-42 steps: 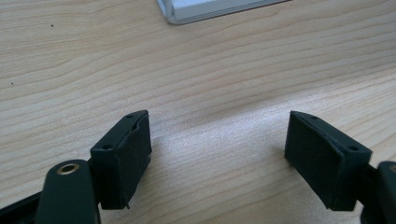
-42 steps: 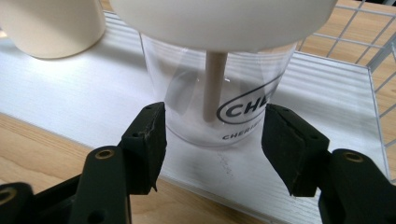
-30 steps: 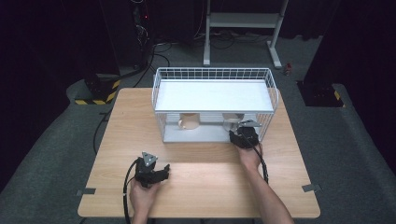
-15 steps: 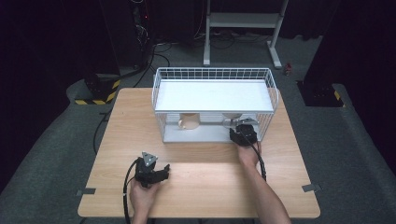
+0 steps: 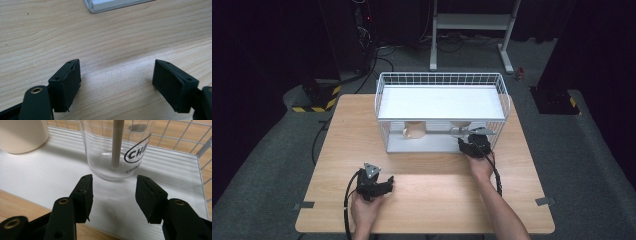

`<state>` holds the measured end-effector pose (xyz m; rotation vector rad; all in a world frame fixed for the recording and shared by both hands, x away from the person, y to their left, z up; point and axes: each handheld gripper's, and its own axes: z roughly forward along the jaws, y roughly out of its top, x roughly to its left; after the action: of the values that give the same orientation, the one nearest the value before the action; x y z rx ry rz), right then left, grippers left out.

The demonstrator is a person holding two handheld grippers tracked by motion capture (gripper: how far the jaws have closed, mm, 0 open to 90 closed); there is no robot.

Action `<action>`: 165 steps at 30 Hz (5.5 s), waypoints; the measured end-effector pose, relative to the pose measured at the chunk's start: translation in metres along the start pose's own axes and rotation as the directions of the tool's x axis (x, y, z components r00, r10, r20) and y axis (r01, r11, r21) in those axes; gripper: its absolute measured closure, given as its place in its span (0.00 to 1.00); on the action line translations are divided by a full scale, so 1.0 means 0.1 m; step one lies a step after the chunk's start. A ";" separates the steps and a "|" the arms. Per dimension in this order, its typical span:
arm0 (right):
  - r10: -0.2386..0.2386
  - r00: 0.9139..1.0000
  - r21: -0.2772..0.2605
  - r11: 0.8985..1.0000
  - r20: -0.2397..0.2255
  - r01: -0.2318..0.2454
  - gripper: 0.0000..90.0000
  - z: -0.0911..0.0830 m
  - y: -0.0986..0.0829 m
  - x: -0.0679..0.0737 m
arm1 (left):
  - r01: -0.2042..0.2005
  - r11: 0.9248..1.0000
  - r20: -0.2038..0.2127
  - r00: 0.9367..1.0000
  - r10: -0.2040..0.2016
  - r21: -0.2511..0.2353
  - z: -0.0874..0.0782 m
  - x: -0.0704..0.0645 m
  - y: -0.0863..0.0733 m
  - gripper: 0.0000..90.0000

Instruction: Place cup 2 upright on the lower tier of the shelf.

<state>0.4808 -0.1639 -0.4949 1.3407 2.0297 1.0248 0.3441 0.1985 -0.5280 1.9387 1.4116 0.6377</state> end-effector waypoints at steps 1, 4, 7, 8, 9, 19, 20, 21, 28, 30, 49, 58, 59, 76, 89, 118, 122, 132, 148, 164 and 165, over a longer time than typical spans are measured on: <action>0.014 1.000 0.000 1.000 -0.008 -0.014 0.53 -0.02 0.00 0.01 | 0.004 1.000 0.000 1.000 -0.004 -0.003 0.00 0.00 0.00 0.25; -0.014 1.000 -0.018 1.000 -0.023 0.013 0.52 -0.08 0.01 0.01 | 0.004 1.000 -0.001 1.000 -0.004 -0.004 0.00 0.00 0.00 0.25; 0.002 0.999 -0.024 1.000 -0.039 -0.003 0.52 -0.15 0.00 0.00 | 0.005 1.000 0.000 1.000 -0.005 -0.003 0.00 0.00 0.00 0.25; 0.002 0.999 -0.024 1.000 -0.039 -0.003 0.52 -0.15 0.00 0.00 | 0.004 1.000 0.000 1.000 -0.004 -0.003 0.00 0.00 0.00 0.25; -0.006 0.999 -0.033 0.999 -0.041 0.004 0.51 -0.17 0.00 -0.02 | 0.005 1.000 0.000 1.000 -0.005 -0.004 0.00 0.00 0.00 0.25; 0.011 0.998 -0.070 0.997 -0.063 -0.015 0.50 -0.33 0.00 -0.09 | 0.005 1.000 -0.001 1.000 -0.005 -0.004 0.00 0.00 0.00 0.25; 0.011 0.998 -0.078 0.997 -0.066 -0.016 0.50 -0.34 -0.01 -0.09 | 0.005 1.000 -0.001 1.000 -0.005 -0.005 0.00 0.00 0.00 0.25; 0.021 0.996 -0.078 0.997 -0.081 -0.027 0.48 -0.37 -0.01 -0.10 | 0.005 1.000 -0.001 1.000 -0.005 -0.004 0.00 0.00 0.00 0.25; 0.011 0.995 -0.090 0.996 -0.098 -0.020 0.48 -0.43 -0.02 -0.11 | 0.001 1.000 0.001 1.000 -0.001 0.000 0.00 0.00 0.00 0.25; 0.017 0.994 -0.094 0.995 -0.106 -0.027 0.48 -0.46 -0.02 -0.10 | 0.001 1.000 0.001 1.000 -0.001 0.000 0.00 0.00 0.00 0.25; 0.024 0.992 -0.140 0.989 -0.127 -0.042 0.44 -0.70 -0.08 -0.19 | 0.005 1.000 -0.001 1.000 -0.005 -0.004 0.00 0.00 0.00 0.25; 0.021 0.991 -0.163 0.986 -0.134 -0.043 0.41 -0.78 -0.09 -0.24 | 0.005 1.000 -0.001 1.000 -0.005 -0.004 0.00 0.00 0.00 0.25; 0.021 0.991 -0.162 0.986 -0.135 -0.043 0.41 -0.80 -0.09 -0.24 | 0.001 1.000 -0.001 1.000 -0.001 -0.001 0.00 0.00 0.00 0.25; -0.004 0.990 -0.194 0.981 -0.142 -0.024 0.39 -0.97 -0.12 -0.25 | 0.006 1.000 -0.002 1.000 -0.006 -0.004 0.00 0.00 0.00 0.25; 0.015 0.988 -0.200 0.979 -0.151 -0.046 0.38 -1.07 -0.21 -0.31 | 0.005 1.000 -0.002 1.000 -0.005 -0.004 0.00 0.00 0.00 0.25; 0.025 0.990 -0.228 0.972 -0.142 -0.058 0.37 -1.34 -0.36 -0.49 | 0.009 1.000 -0.002 1.000 -0.009 -0.007 0.01 -0.01 0.00 0.25; 0.030 0.990 -0.229 0.971 -0.141 -0.062 0.37 -1.37 -0.38 -0.51 | 0.005 1.000 -0.002 1.000 -0.005 -0.004 0.00 0.00 0.00 0.25; 0.047 0.990 -0.234 0.969 -0.135 -0.078 0.37 -1.45 -0.46 -0.57 | 0.009 1.000 -0.003 1.000 -0.009 -0.007 0.01 -0.01 0.00 0.25; 0.049 0.993 -0.212 0.975 -0.106 -0.070 0.37 -1.51 -0.63 -0.62 | 0.009 1.000 -0.002 1.000 -0.009 -0.008 0.01 -0.01 0.00 0.25; 0.044 0.995 -0.178 0.982 -0.086 -0.059 0.38 -1.48 -0.86 -0.60 | 0.009 1.000 -0.003 1.000 -0.009 -0.008 0.01 -0.01 0.00 0.25; 0.046 0.996 -0.175 0.983 -0.083 -0.060 0.38 -1.47 -0.89 -0.59 | 0.009 1.000 -0.003 1.000 -0.009 -0.008 0.01 -0.01 0.00 0.25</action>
<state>0.3460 -0.2851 -0.4793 1.2852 1.9155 1.2688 0.3442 0.1978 -0.5284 1.9251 1.4166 0.6410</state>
